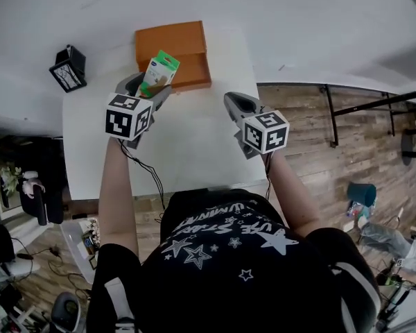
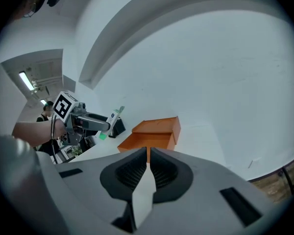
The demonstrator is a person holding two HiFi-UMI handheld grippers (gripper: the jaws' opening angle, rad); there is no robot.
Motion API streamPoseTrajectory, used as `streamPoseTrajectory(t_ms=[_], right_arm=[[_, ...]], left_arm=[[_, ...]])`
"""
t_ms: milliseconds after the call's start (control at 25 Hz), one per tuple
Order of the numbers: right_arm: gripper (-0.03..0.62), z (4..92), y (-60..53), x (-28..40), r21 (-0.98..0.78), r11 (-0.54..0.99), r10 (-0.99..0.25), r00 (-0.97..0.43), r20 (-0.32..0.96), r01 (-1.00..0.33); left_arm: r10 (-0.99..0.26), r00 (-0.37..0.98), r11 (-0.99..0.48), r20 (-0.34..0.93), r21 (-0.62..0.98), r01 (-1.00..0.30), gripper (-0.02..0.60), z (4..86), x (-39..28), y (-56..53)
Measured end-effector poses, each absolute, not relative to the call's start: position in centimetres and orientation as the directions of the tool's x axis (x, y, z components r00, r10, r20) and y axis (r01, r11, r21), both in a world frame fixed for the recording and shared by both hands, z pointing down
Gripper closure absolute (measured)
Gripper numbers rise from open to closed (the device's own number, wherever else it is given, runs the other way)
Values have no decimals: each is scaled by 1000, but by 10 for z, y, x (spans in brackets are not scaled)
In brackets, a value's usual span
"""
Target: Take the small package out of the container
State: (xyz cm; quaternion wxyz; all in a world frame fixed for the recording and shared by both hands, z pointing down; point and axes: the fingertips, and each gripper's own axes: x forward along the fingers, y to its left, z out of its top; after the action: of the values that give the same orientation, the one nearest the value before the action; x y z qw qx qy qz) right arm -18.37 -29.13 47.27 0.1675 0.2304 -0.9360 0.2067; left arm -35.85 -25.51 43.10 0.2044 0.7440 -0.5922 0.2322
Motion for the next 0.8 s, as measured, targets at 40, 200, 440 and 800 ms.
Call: streamPoseTrajectory(t_ms=[40, 200, 440, 800], right_arm=[[543, 472, -287, -184, -312, 817, -346, -845, 407, -485], [543, 472, -267, -181, -313, 849, -286, -869, 403, -425], [543, 472, -225, -174, -313, 881, -221, -895, 387, -353], [543, 479, -167, -144, -302, 915, -138, -913, 384, -266]], left_arm=[[-794, 173, -187, 583, 36, -982, 229, 431, -358, -245], [-823, 130, -92, 553, 96, -991, 229, 429, -347, -207], [-862, 78, 8, 501, 166, -986, 229, 426, -327, -140], [-872, -15, 116, 490, 176, -978, 229, 439, -282, -59]])
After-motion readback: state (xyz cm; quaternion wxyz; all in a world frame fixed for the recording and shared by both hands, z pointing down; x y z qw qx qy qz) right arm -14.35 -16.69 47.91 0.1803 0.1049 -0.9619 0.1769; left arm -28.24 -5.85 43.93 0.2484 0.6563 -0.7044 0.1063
